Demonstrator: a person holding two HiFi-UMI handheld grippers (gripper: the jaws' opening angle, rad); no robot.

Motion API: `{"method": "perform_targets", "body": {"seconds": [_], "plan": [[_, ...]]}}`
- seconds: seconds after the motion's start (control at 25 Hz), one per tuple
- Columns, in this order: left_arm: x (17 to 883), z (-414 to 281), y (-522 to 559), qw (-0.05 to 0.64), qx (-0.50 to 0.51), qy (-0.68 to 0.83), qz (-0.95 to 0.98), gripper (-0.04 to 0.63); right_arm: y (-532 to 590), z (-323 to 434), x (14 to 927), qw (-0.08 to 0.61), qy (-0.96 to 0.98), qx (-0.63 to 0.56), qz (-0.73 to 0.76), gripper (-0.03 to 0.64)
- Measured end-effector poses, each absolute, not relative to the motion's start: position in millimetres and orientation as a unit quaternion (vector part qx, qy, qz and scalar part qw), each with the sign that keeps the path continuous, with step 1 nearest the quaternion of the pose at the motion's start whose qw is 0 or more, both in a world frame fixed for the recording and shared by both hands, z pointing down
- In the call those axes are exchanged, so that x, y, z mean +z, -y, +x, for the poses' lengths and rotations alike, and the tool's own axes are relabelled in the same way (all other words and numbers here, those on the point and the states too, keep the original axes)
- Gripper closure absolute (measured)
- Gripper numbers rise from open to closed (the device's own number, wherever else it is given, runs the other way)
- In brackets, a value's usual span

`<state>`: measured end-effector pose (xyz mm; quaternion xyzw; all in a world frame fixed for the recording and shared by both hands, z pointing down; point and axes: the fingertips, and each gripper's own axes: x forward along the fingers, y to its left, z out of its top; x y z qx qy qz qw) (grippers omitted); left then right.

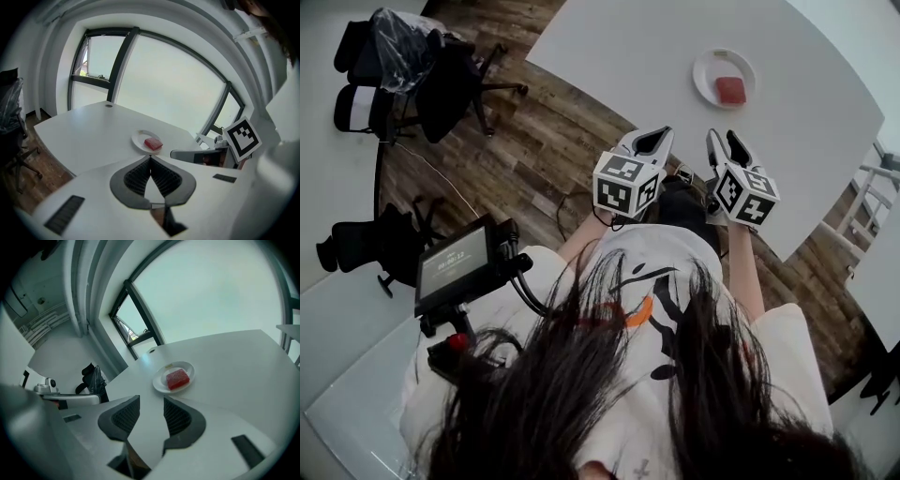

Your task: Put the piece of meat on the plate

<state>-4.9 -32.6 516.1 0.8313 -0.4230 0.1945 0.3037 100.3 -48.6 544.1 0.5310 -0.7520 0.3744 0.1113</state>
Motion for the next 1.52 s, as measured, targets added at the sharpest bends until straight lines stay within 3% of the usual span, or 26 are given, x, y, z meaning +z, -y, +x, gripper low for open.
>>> {"method": "perform_targets", "body": {"seconds": [0.16, 0.24, 0.32, 0.6, 0.84, 1.04, 1.28, 1.52], "plan": [[522.1, -10.9, 17.2, 0.296, 0.195, 0.411, 0.840, 0.589, 32.6, 88.6, 544.8, 0.098, 0.749, 0.371, 0.540, 0.457], [524.0, -17.5, 7.4, 0.289, 0.196, 0.402, 0.847, 0.589, 23.6, 80.5, 543.6, 0.087, 0.745, 0.366, 0.550, 0.540], [519.1, -27.2, -5.1, 0.282, 0.193, 0.390, 0.855, 0.589, 13.4, 70.3, 536.6, 0.074, 0.740, 0.362, 0.562, 0.571], [509.9, -82.7, -43.5, 0.260, 0.174, 0.361, 0.879, 0.589, -21.3, 12.6, 526.9, 0.032, 0.718, 0.357, 0.597, 0.572], [472.1, -131.5, -143.1, 0.237, 0.148, 0.336, 0.900, 0.589, -144.0, -42.3, 479.9, -0.001, 0.701, 0.340, 0.627, 0.572], [459.9, -129.2, -219.3, 0.228, 0.140, 0.313, 0.911, 0.589, -240.7, -37.2, 474.0, -0.008, 0.680, 0.342, 0.649, 0.572], [466.9, -151.4, -164.8, 0.264, 0.135, 0.313, 0.902, 0.589, -192.5, -60.7, 476.4, 0.026, 0.671, 0.353, 0.651, 0.572], [450.3, -118.0, -252.9, 0.239, 0.126, 0.328, 0.905, 0.589, -282.0, -25.1, 463.1, 0.001, 0.684, 0.329, 0.651, 0.572]]}}
